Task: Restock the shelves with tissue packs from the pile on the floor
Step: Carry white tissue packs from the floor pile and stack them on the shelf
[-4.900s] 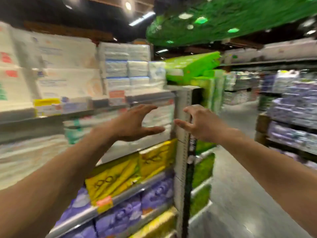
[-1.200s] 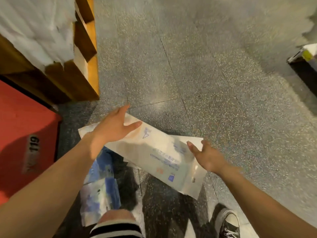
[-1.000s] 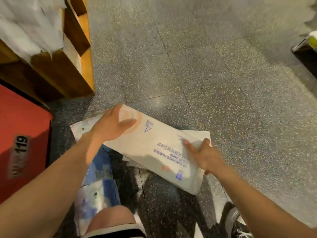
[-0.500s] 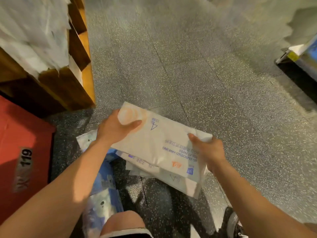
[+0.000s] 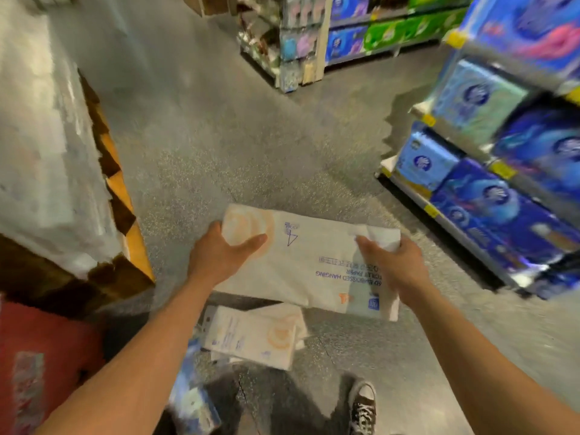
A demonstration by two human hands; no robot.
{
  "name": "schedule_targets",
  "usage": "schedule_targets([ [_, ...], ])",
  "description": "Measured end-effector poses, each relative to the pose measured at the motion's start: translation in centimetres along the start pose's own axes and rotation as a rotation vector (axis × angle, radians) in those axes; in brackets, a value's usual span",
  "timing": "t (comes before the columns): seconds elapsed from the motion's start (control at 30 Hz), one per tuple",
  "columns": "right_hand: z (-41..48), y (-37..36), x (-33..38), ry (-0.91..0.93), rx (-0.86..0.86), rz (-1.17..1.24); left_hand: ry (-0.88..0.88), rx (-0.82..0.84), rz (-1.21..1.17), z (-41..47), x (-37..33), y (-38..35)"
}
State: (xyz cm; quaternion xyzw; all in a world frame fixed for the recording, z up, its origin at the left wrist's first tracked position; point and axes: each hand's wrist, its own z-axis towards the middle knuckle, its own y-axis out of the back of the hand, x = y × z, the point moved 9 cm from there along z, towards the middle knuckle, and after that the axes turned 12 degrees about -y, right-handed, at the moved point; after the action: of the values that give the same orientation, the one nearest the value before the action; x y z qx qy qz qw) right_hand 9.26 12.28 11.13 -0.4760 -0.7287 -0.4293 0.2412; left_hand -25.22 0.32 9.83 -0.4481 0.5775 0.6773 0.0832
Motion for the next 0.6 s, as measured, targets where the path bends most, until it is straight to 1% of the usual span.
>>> schedule_targets([
  [0.1, -4.3, 10.9, 4.5, -0.002, -0.057, 0.054, -0.077, 0.054, -0.019, -1.0, -12.0, 1.6],
  [0.17, -6.6, 18.5, 6.1, -0.018, -0.101, 0.101, -0.164, 0.078, -0.025, -1.9, -20.5, 1.6],
  [0.27, -9.0, 30.7, 7.3, 0.013, -0.213, 0.171, -0.298, 0.104, -0.056, -3.5, -33.1, -0.4],
  [0.37, -10.9, 42.6, 6.1, 0.062, -0.337, 0.249, -0.422, 0.16, -0.07, -6.3, -44.4, -5.3],
  [0.43, -12.2, 50.1, 4.5, 0.097, -0.39, 0.268, -0.458, 0.196, -0.1, -8.7, -50.8, -9.5],
  [0.6, -15.3, 67.7, -2.3, 0.081, -0.576, 0.281, -0.576, 0.314, -0.161, -16.0, -64.6, -22.1],
])
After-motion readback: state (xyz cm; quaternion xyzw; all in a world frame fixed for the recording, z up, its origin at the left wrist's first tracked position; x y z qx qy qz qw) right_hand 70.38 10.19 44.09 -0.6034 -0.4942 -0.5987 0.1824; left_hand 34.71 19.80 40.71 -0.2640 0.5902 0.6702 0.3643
